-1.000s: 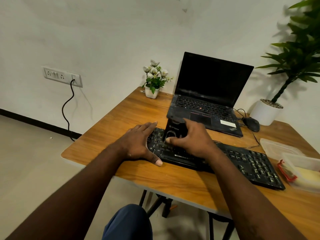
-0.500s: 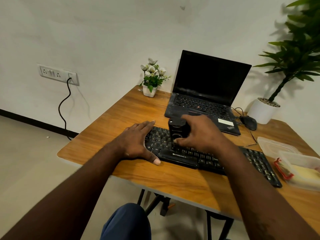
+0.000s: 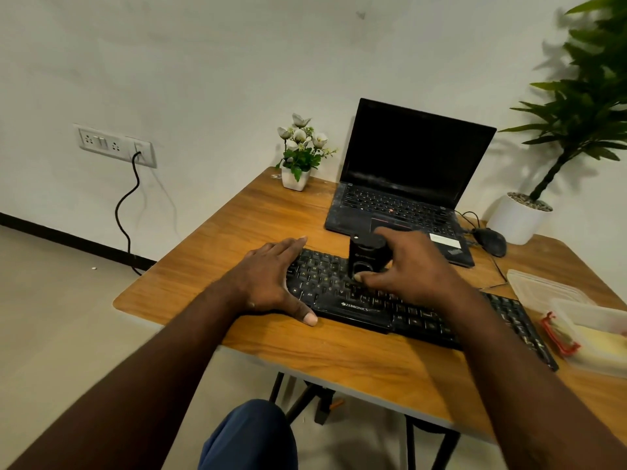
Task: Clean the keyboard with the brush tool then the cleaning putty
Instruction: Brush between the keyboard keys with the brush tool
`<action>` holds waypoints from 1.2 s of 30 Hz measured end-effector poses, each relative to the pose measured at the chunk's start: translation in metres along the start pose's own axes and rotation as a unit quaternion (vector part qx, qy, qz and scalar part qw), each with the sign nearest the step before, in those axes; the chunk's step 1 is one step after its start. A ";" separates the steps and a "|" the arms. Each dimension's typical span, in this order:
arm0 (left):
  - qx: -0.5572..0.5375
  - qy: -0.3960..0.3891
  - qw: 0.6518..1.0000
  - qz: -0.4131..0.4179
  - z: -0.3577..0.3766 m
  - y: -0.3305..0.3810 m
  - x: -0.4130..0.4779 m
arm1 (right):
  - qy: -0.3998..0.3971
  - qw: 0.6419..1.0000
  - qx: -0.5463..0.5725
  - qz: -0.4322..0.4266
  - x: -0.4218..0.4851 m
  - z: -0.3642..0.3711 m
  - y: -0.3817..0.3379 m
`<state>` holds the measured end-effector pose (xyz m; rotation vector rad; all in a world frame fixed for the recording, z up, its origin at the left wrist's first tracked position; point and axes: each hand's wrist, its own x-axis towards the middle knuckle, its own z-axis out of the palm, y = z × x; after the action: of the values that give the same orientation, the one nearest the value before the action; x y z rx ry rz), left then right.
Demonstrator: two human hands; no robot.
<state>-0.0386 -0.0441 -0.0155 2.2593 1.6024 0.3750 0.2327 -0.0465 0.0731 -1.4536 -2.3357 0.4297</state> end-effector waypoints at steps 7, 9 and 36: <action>-0.004 -0.006 1.000 -0.004 -0.002 0.002 -0.002 | 0.020 0.999 0.046 0.022 -0.009 0.015 0.011; -0.001 -0.008 1.000 -0.004 -0.001 0.002 -0.001 | 0.017 0.999 0.004 0.049 -0.013 -0.001 0.025; 0.113 -0.125 0.986 -0.012 -0.015 0.044 0.034 | 0.011 0.981 0.191 0.022 0.039 0.022 0.042</action>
<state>0.0042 -0.0234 0.0170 2.3358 1.6056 -0.1003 0.2399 0.0051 0.0406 -1.3157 -2.0588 0.8189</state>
